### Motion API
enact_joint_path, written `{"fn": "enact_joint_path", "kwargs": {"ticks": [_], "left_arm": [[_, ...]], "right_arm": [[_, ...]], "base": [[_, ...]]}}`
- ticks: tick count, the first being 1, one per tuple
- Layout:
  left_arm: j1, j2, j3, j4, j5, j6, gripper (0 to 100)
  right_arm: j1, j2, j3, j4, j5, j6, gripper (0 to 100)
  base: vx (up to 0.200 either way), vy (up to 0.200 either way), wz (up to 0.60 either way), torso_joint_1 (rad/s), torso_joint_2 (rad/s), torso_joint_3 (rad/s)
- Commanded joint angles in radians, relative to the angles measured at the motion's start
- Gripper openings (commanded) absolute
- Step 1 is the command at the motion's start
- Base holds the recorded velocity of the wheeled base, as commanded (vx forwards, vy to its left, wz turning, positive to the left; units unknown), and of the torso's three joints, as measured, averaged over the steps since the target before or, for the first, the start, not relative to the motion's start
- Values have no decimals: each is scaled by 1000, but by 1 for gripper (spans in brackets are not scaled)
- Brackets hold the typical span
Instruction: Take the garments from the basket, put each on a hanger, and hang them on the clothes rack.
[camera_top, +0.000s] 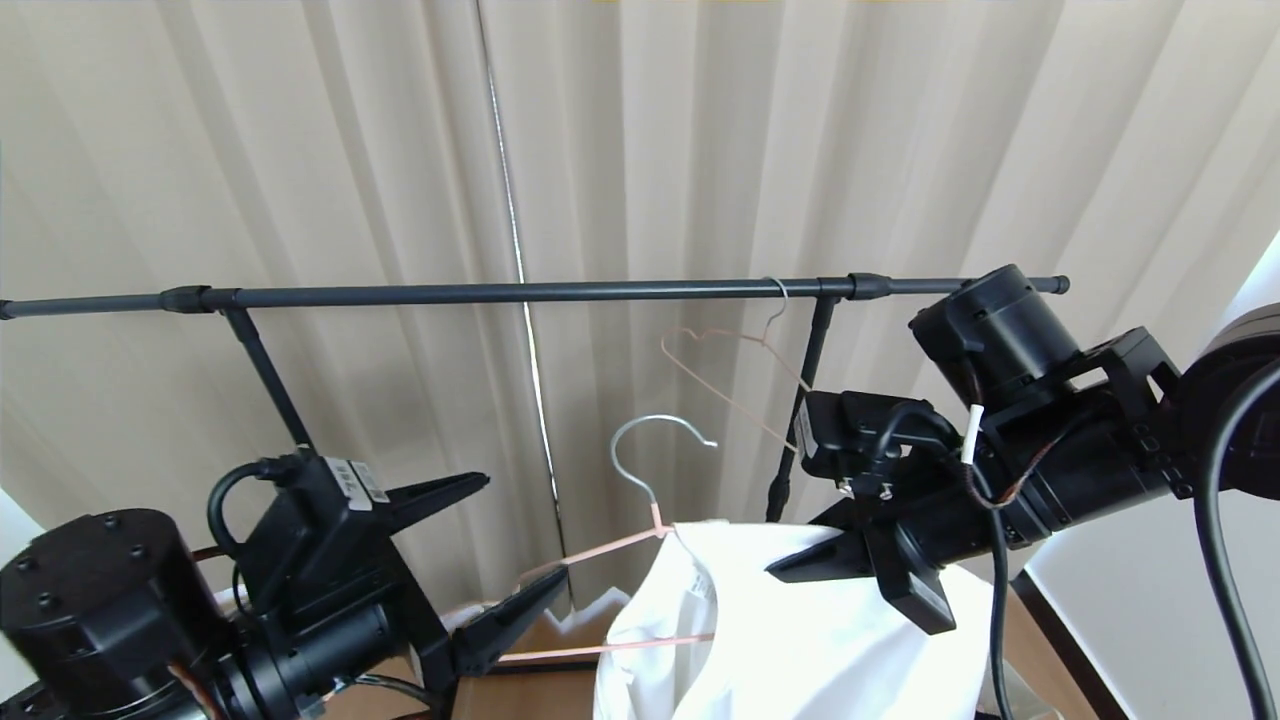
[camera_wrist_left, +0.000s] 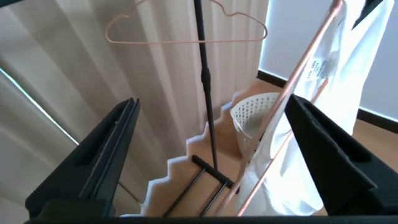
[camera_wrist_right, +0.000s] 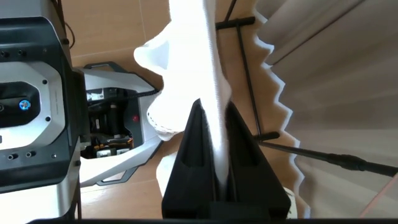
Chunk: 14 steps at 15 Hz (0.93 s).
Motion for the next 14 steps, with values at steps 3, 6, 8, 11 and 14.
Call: {"fn": "enact_joint_path", "kwargs": {"ticks": [3,6,8,11,14], "left_arm": [[138,-165,27,33,-8,-109,100],[232,-240,53,328,-6,-196,100],[219,-260,47,517,-6,-246,100],[101,-238,36,595,22,-292,100],[-77,-56,-62,596,244,-400,100]], "right_arm": [[0,-12,-10,-24,-77,10,0],[16,-38,8,-111,-203,70,0],[49,-49,11,-153,-275,85,0],[79,-73,34,-217,-370,85,0],[123,-84,100,-358,-465,85,0]], "base": [[0,0,0,0,0,0],[0,0,0,0,0,0],[0,0,0,0,0,0],[0,0,0,0,0,0],[0,0,0,0,0,0]]}}
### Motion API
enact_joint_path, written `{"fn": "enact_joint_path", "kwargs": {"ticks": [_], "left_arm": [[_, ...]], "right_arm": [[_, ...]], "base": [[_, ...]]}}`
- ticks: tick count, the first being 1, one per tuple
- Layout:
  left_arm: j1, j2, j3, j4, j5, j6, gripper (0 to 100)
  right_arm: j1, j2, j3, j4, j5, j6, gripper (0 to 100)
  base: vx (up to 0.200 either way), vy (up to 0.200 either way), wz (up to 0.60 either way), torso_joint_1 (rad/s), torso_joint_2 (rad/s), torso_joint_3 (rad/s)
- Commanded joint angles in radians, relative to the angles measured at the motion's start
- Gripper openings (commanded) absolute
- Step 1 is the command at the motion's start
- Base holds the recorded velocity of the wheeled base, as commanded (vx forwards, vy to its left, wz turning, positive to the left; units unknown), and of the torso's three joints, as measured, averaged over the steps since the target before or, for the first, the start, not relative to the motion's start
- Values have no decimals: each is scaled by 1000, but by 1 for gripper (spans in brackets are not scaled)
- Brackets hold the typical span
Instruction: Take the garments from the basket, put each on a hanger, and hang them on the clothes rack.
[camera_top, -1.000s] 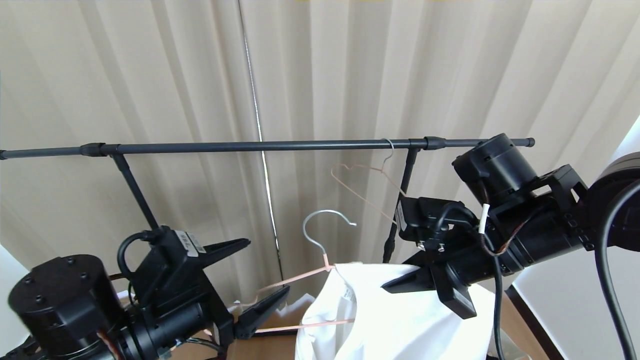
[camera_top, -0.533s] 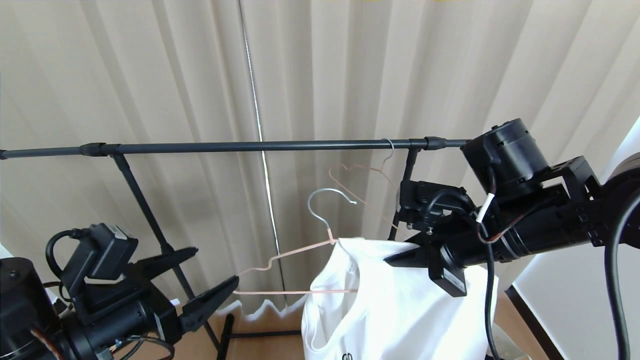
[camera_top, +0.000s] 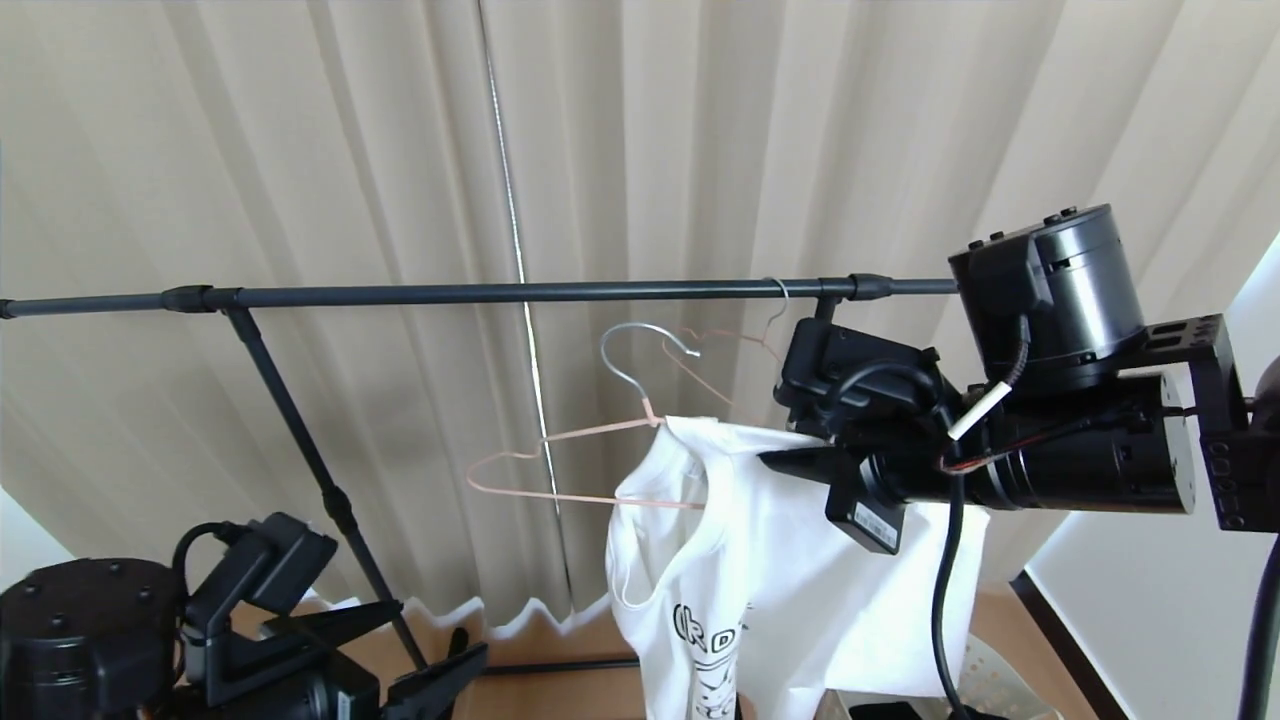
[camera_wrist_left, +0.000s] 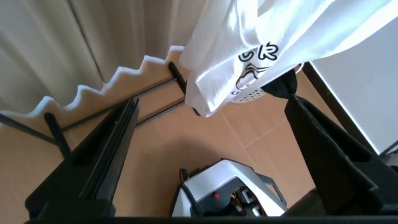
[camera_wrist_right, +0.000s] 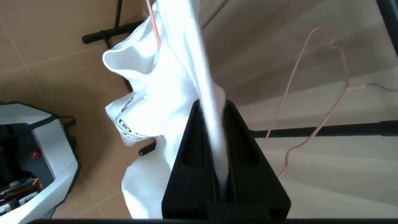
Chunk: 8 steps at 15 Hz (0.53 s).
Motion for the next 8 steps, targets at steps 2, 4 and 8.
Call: {"fn": "enact_joint_path", "kwargs": {"ticks": [2,4,8], "left_arm": [[-194,240,-134,2,191,-78,100],[-234,344,-222,2,269,-113,100],[-269,461,-366,2,398,-187,100]], "right_arm": [[25,-16,57,-63,-43,1,0],[48,-24,84,-104,-54,1,0],[57,-27,127,-155,-73,2,0]], "base": [[0,0,0,0,0,0],[0,0,0,0,0,0],[0,0,0,0,0,0]]}}
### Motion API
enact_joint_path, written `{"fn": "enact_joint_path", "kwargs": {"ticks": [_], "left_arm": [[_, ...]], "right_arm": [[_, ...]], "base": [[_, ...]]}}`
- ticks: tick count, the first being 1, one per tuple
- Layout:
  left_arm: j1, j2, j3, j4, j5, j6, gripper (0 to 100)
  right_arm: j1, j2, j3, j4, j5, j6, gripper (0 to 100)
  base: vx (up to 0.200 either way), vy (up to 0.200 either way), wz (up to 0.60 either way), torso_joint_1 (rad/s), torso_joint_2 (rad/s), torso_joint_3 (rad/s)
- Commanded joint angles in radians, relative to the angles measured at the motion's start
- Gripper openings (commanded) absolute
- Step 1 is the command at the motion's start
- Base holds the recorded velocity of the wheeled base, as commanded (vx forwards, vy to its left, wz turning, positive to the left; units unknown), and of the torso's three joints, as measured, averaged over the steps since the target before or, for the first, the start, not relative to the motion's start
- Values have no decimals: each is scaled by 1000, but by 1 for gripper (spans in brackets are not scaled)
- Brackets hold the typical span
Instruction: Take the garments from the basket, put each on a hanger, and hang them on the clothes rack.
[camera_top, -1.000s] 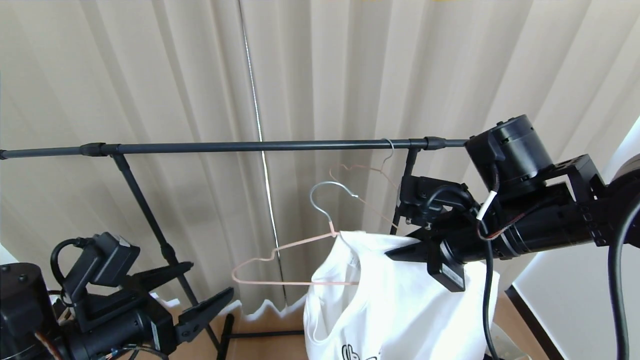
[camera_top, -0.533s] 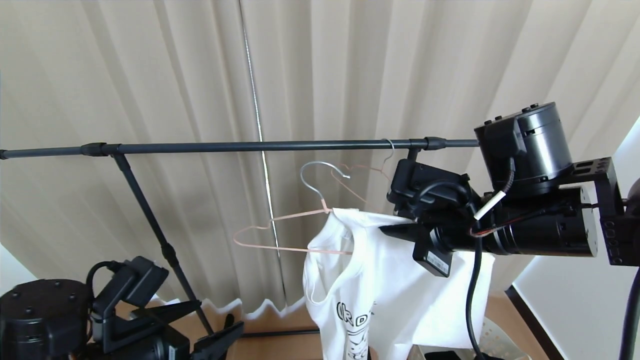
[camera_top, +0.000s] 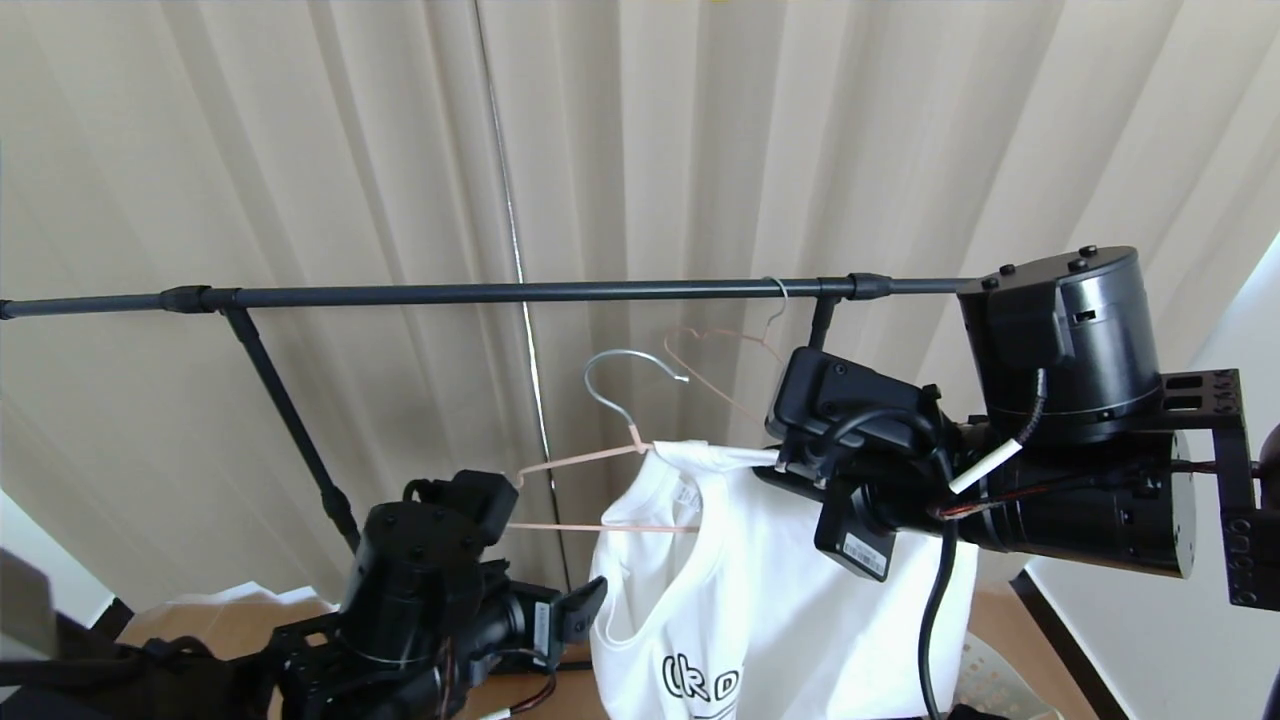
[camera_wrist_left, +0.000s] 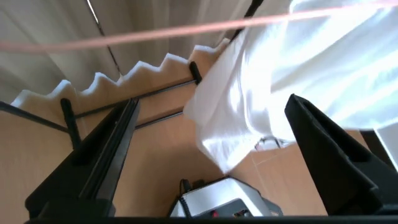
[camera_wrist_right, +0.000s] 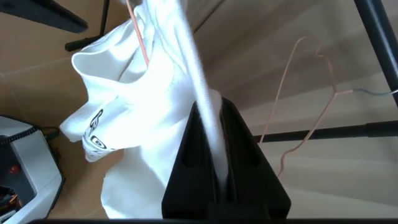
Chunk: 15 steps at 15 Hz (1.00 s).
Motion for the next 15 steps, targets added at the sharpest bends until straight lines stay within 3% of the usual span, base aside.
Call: {"fn": "enact_joint_path", "kwargs": {"ticks": [1,3,6,9,10,13,15], "left_arm": [[-21,91,-57,0,17,-13,100],[-47,123,-99,0,53,-16,100],[-50,194,-105,-2,174,-12,100],[-58,197,-68,-3,177,-9,100],[-58,197,-63,-3,177,-7,0],[-63,164,-45,-8,180,-6,0],[-63,82,-23,-8,180,33,0]], "right_arm": [[3,-2,14,-3,-2,-1,0],[7,-5,19,-9,-2,1,0],[7,-31,22,-9,-2,1,0],[0,-48,24,-9,-5,1,0],[-1,-48,27,-9,-5,1,0],[-13,-50,53,-9,-5,100,0],[-47,-79,97,-11,37,145,0]], "base": [[0,0,0,0,0,0],[0,0,0,0,0,0],[0,0,0,0,0,0],[0,0,0,0,0,0],[0,0,0,0,0,0],[0,0,0,0,0,0],[0,0,0,0,0,0]]}}
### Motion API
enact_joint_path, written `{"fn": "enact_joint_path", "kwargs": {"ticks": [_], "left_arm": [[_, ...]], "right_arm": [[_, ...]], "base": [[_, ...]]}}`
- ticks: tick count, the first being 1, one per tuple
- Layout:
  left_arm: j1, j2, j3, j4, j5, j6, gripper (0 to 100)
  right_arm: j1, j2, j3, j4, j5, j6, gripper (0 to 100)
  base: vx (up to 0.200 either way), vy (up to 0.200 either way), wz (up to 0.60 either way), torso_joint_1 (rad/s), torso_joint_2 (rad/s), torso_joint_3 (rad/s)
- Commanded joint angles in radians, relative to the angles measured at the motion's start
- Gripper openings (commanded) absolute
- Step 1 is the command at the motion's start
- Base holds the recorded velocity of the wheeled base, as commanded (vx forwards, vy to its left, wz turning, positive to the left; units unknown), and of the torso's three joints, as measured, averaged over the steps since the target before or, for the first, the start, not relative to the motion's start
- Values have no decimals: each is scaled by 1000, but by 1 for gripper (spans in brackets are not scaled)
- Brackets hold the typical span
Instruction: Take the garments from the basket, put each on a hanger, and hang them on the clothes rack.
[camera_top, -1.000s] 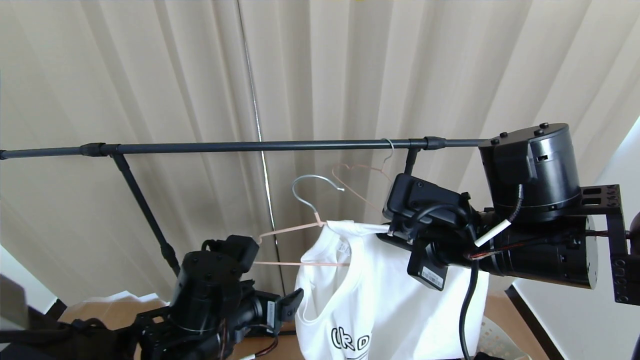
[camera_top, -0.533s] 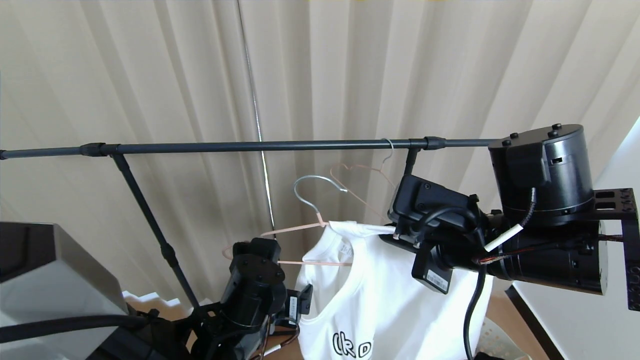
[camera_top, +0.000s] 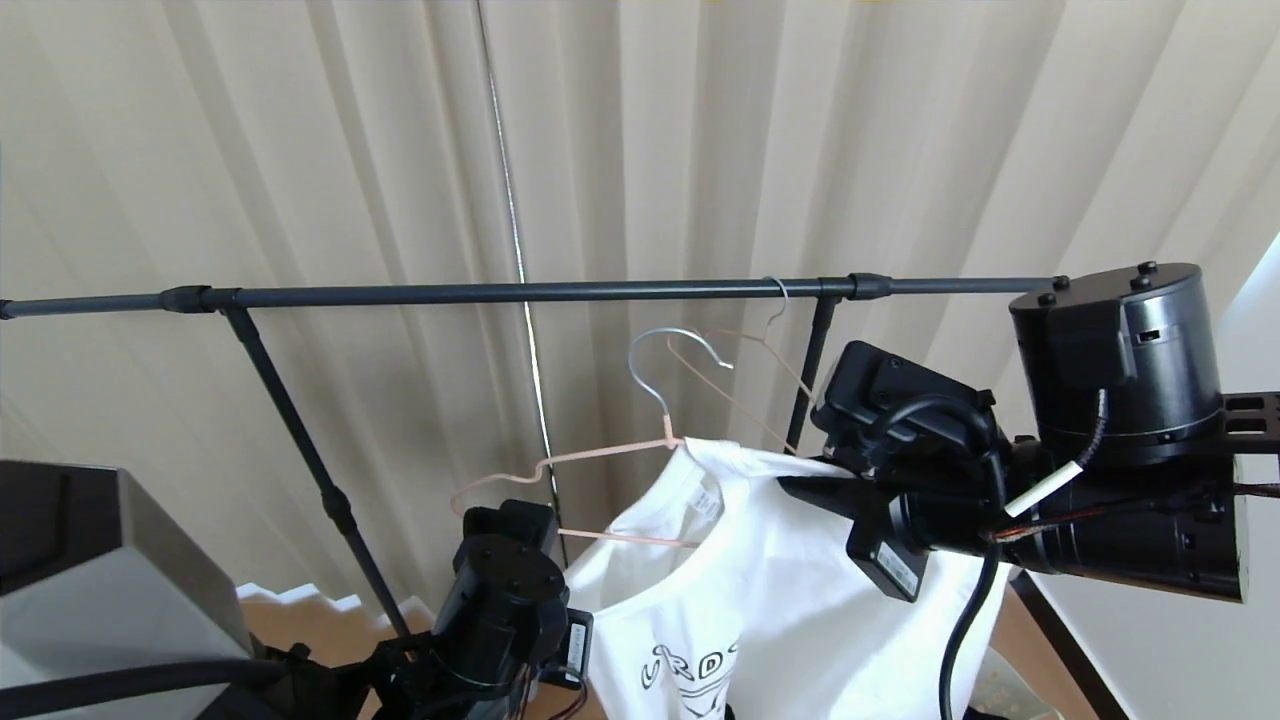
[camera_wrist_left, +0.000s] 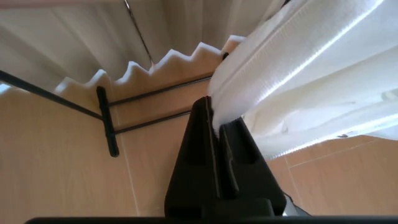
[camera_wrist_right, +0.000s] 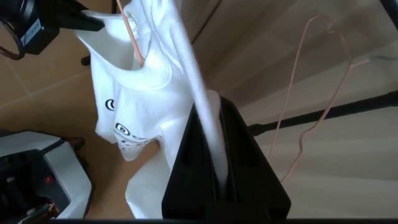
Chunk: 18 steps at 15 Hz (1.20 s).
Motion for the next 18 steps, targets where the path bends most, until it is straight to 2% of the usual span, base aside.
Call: {"fn": "enact_joint_path", "kwargs": {"ticks": [1,2,3,5,6,8,18], "left_arm": [[2,-81,18,-1,0,28,0],[5,-112,23,-1,0,47,0],[7,-126,24,-1,0,56,0],[7,-140,37,-1,2,60,0],[8,-144,50,-1,5,60,0],[31,-149,55,-1,8,60,0],[155,-149,35,-2,8,93,0]], "right_arm": [[-35,-23,30,-4,32,4,0],[-81,-40,87,-54,109,17,0],[-112,-49,147,-131,141,42,0],[-153,-65,275,-283,170,62,0],[-179,-62,357,-381,208,62,0],[-190,-40,387,-482,227,59,0],[-213,-34,401,-490,224,59,0]], "base": [[0,0,0,0,0,0],[0,0,0,0,0,0],[0,0,0,0,0,0],[0,0,0,0,0,0],[0,0,0,0,0,0],[0,0,0,0,0,0],[0,0,0,0,0,0]]}}
